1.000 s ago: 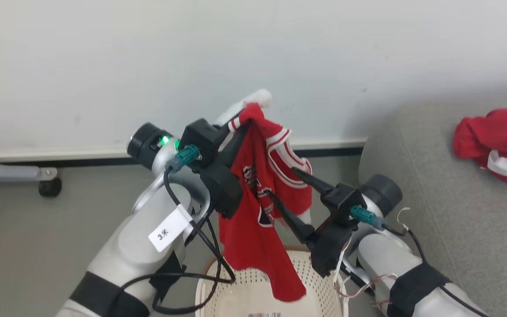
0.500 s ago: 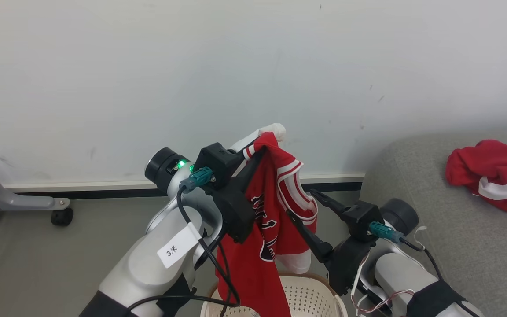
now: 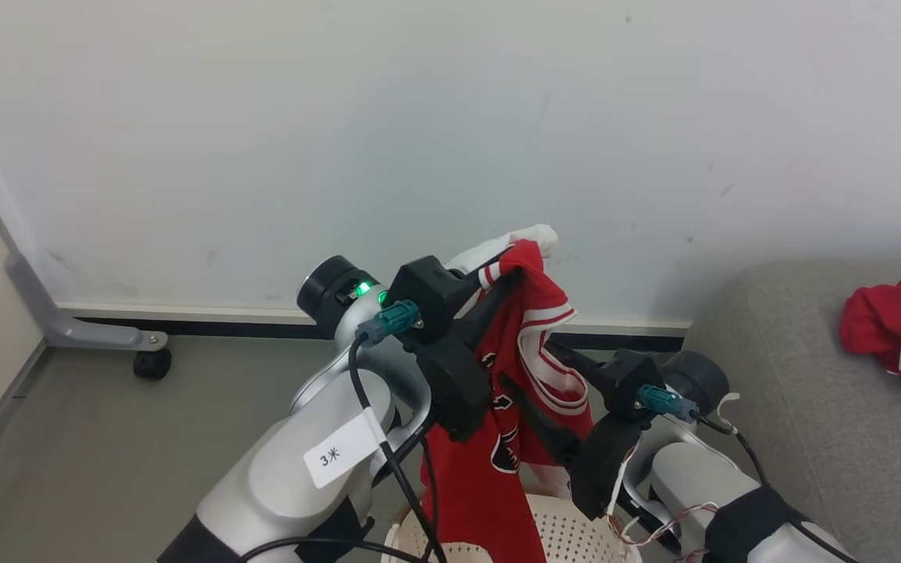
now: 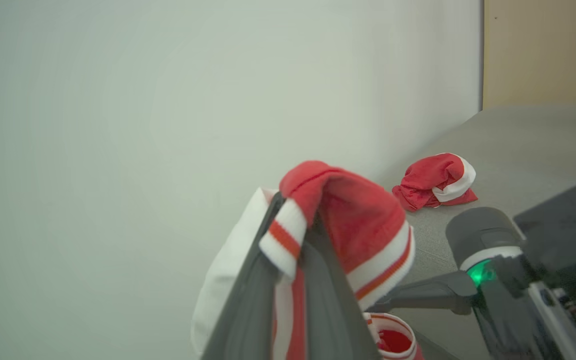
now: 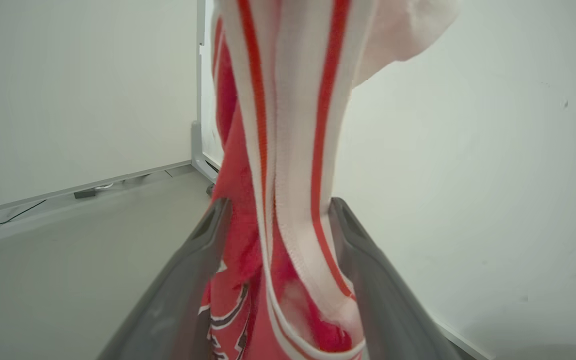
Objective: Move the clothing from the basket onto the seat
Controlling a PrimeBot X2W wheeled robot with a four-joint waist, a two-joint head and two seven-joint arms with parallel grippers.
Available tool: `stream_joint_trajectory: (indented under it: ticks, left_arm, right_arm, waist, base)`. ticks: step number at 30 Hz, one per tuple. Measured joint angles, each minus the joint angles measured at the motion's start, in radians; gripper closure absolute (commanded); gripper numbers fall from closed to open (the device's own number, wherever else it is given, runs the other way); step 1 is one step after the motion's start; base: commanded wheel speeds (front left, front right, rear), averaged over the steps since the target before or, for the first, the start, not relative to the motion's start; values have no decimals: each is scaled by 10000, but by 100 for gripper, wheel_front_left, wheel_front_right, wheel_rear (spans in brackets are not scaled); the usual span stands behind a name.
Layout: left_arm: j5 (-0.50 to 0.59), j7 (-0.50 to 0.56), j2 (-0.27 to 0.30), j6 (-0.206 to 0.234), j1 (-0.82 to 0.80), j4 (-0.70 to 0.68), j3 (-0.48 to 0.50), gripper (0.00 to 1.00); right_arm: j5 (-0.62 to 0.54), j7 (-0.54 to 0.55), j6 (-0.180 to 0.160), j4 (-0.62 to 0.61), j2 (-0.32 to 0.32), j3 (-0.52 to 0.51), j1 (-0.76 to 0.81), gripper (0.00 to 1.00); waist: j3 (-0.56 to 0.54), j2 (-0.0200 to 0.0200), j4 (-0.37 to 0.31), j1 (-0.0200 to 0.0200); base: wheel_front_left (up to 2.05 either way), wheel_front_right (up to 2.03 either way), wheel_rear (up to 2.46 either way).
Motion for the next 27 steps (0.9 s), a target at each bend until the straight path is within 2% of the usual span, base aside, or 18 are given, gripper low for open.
stream_joint_trajectory:
  ticks: [6, 7, 8, 9, 11, 16, 17, 18, 19, 20, 23, 27]
  left_arm:
    - [-171, 153, -2, 0, 1, -581, -226, 100]
    - [-194, 176, 0, 0, 2, -616, -219, 100]
    - [-198, 207, 4, 0, 7, -658, -199, 100]
    - [-199, 253, 12, 0, 10, -698, -194, 100]
    - [-224, 268, 10, 0, 27, -742, -192, 100]
    - [-483, 343, 84, 67, 290, -732, 4, 100]
    - [-497, 341, 138, 125, 369, -725, 86, 87]
    - [-535, 339, 192, 182, 436, -713, 171, 67]
    - [-594, 328, 267, 228, 515, -702, 274, 12]
    - [-635, 328, 349, 270, 595, -690, 339, 0]
    - [-702, 245, 581, 414, 913, -639, 543, 0]
    - [-725, -29, 872, 629, 1389, -556, 725, 0]
  right_arm:
    - [40, 0, 0, 546, 284, 497, -512, 0]
    - [54, 0, 0, 621, 347, 619, -611, 36]
    - [61, 0, 0, 669, 410, 727, -710, 56]
    - [81, 0, 0, 717, 466, 794, -781, 63]
    - [127, 0, 0, 792, 566, 930, -893, 100]
    - [347, 2, 2, 884, 577, 1147, -921, 100]
    - [422, 2, 2, 882, 575, 1156, -923, 100]
    - [497, 2, 2, 882, 564, 1172, -927, 100]
    - [535, 2, 2, 880, 546, 1200, -934, 100]
    - [543, 2, 2, 874, 531, 1202, -940, 100]
    - [700, 2, 2, 742, 380, 1177, -988, 100]
    - [796, 2, 2, 520, -198, 1001, -1170, 100]
  waist:
    - [18, 0, 341, 0]
    - [19, 0, 386, 0]
    - [22, 0, 423, 0]
    - [26, 0, 448, 0]
    - [33, -1, 477, 0]
    - [19, 0, 418, 0]
    - [12, -1, 379, 0]
    - [5, 0, 337, 0]
    - [-3, 0, 288, 0]
    - [-9, 0, 236, 0]
    - [-24, -1, 55, 0]
    - [-21, 0, -313, 0]
  base:
    - [0, 0, 0]
    - [0, 0, 0]
    - [0, 0, 0]
    - [0, 0, 0]
    - [0, 0, 0]
    - [0, 0, 0]
    - [0, 0, 0]
    - [0, 0, 0]
    - [0, 0, 0]
    - [0, 0, 0]
    - [0, 0, 0]
    - [0, 0, 0]
